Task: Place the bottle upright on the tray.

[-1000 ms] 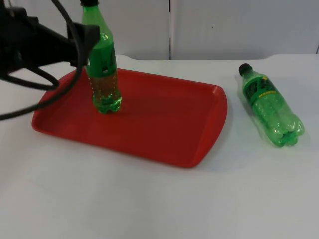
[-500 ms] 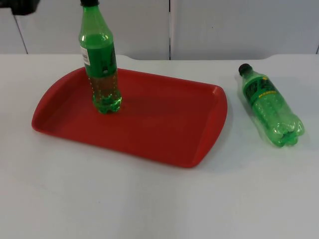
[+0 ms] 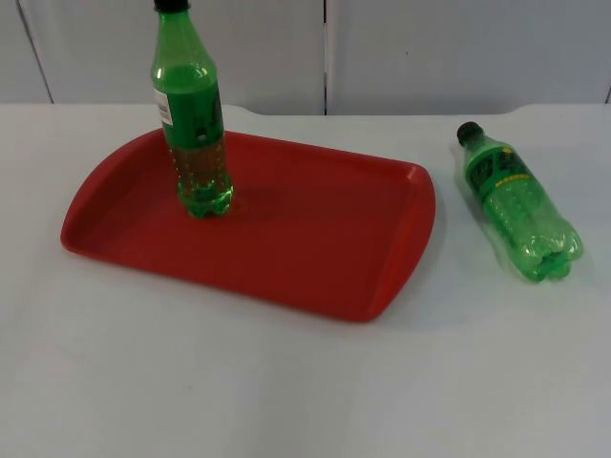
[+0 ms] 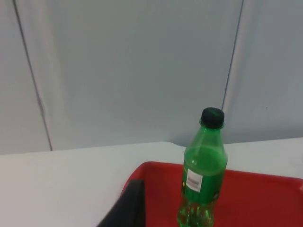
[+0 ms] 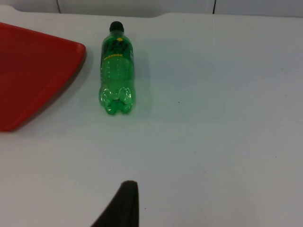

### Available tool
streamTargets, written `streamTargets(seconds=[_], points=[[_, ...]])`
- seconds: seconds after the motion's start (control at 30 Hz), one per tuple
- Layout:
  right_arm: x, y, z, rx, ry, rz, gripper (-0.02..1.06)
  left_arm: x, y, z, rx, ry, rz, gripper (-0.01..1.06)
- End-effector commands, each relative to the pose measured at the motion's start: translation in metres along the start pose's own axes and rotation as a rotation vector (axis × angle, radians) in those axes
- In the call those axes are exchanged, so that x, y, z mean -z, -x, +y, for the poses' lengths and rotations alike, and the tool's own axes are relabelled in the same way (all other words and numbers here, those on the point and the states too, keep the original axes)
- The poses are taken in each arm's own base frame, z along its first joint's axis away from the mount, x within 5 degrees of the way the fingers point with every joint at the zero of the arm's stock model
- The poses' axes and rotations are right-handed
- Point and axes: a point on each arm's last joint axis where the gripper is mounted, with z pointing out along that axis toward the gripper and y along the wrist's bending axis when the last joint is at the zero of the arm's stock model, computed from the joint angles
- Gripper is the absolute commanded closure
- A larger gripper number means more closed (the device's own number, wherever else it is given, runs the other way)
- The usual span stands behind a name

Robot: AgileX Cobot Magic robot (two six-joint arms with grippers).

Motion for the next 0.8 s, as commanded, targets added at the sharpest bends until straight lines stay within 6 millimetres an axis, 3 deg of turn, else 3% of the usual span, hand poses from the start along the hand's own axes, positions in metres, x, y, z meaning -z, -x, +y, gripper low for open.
streamTargets(seconds=[0.0, 0.77], points=[[0.0, 0.0, 0.0, -0.002, -0.012, -0.006, 0.0, 0.008, -0.002, 0.001, 0.004, 0.008, 0.014, 0.0], [0.0, 0.0, 0.0, -0.002, -0.012, -0.006, 0.0, 0.105, -0.018, 0.0, 0.013, -0.036, 0.024, 0.0]])
